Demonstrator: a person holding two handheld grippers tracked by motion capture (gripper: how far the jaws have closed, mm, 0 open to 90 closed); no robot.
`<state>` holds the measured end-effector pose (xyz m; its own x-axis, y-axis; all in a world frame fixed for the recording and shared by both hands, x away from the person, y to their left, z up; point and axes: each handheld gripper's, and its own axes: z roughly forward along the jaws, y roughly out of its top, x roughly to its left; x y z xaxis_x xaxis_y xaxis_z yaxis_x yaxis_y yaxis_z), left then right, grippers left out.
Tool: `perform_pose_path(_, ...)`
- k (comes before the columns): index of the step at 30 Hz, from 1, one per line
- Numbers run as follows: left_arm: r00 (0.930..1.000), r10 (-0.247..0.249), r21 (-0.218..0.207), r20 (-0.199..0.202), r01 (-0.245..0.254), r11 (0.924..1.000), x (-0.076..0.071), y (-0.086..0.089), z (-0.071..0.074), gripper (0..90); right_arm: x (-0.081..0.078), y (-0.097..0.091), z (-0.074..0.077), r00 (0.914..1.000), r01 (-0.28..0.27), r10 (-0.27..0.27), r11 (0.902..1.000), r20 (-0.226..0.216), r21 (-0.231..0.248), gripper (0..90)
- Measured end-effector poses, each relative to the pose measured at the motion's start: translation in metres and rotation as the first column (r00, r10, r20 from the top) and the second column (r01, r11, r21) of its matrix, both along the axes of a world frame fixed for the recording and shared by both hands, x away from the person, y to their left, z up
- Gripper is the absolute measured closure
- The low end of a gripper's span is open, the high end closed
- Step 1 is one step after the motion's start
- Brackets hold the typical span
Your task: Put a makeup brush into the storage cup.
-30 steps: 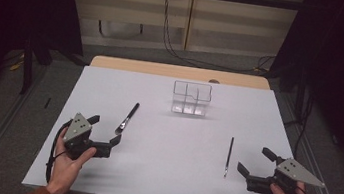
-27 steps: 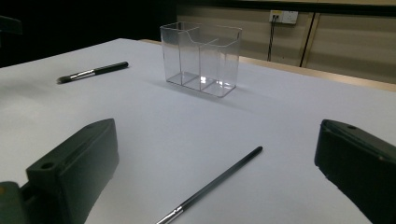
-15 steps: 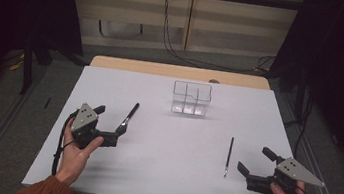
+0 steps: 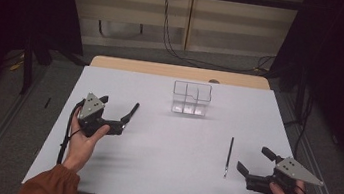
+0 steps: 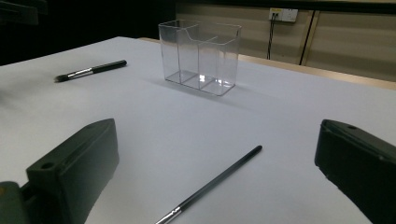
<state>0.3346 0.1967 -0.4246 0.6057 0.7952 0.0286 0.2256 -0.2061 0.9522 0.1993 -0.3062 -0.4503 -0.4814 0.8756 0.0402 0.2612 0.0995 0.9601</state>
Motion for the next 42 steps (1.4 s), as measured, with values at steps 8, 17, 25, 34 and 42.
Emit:
perform_pose_path(8,0.9998,0.013,-0.004,0.017,-0.013,0.9999,0.013,-0.003,-0.003,2.2,0.0,0.0,0.0,1.0,-0.001,0.001,1.0,-0.003,0.001,0.0)
perform_pose_path(17,0.9999,0.016,0.011,0.0,-0.016,0.9998,0.024,-0.016,0.002,2.1,0.0,0.001,0.0,1.0,-0.003,0.003,1.0,-0.002,0.002,0.0)
perform_pose_path(25,0.9972,-0.009,0.048,-0.074,0.013,0.9987,0.037,-0.024,-0.001,2.9,0.0,0.001,0.0,1.0,-0.006,0.006,1.0,0.002,-0.003,0.0)
perform_pose_path(34,0.9896,0.022,0.106,-0.142,-0.007,0.9943,0.051,-0.022,0.01,2.8,0.0,0.001,0.0,1.0,-0.007,0.007,1.0,-0.002,0.001,0.0)
perform_pose_path(42,0.9615,0.019,0.205,-0.274,0.039,0.978,0.064,-0.027,0.016,3.4,0.0,0.001,0.0,1.0,-0.007,0.007,1.0,-0.001,-0.002,0.0)
